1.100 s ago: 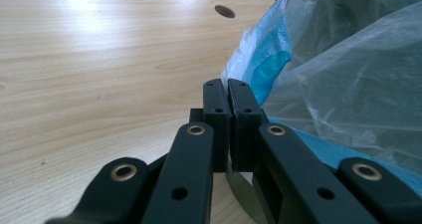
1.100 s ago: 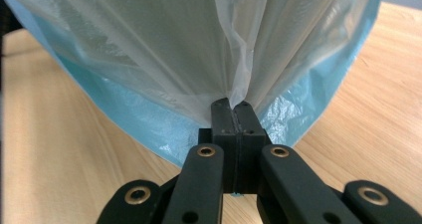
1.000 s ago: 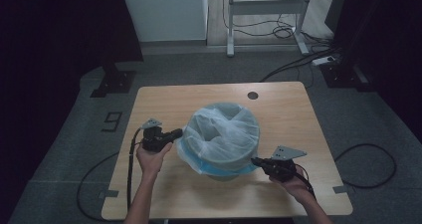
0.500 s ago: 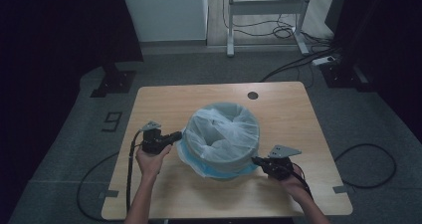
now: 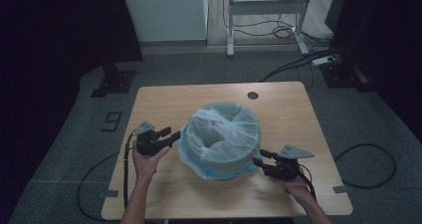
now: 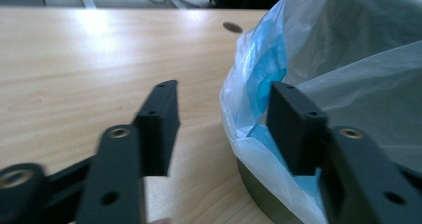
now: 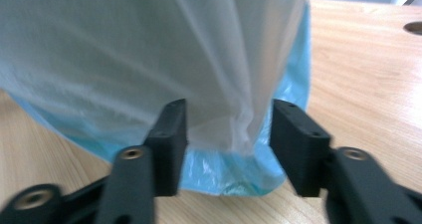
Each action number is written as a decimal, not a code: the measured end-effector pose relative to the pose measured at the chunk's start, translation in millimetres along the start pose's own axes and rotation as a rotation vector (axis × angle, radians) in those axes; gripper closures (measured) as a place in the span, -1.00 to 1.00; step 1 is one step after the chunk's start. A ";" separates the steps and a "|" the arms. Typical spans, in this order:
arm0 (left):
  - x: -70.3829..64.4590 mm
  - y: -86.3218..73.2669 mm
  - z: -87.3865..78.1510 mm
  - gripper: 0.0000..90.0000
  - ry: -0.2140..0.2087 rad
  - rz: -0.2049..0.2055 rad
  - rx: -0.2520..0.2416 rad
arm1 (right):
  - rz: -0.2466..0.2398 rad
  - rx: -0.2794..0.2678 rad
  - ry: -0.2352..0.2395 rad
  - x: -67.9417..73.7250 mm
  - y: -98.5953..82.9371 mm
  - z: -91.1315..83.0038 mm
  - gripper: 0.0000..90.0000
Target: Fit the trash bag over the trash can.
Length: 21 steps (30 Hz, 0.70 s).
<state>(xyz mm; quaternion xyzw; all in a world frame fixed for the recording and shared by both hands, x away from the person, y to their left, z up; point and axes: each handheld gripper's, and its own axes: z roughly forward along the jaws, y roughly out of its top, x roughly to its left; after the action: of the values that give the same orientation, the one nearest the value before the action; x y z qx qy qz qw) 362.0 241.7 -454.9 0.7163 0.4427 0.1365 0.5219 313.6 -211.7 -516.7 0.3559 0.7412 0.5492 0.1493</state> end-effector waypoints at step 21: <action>-43.4 58.6 -31.3 -0.30 -0.213 0.269 -0.040 | 0.096 -0.142 -0.020 -11.3 -7.6 -42.5 -0.21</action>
<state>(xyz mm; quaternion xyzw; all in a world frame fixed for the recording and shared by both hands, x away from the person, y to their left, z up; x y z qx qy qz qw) 345.4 223.9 -379.4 0.7689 0.2821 0.1374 0.5571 292.7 -250.7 -510.6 0.3850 0.6809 0.6034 0.1549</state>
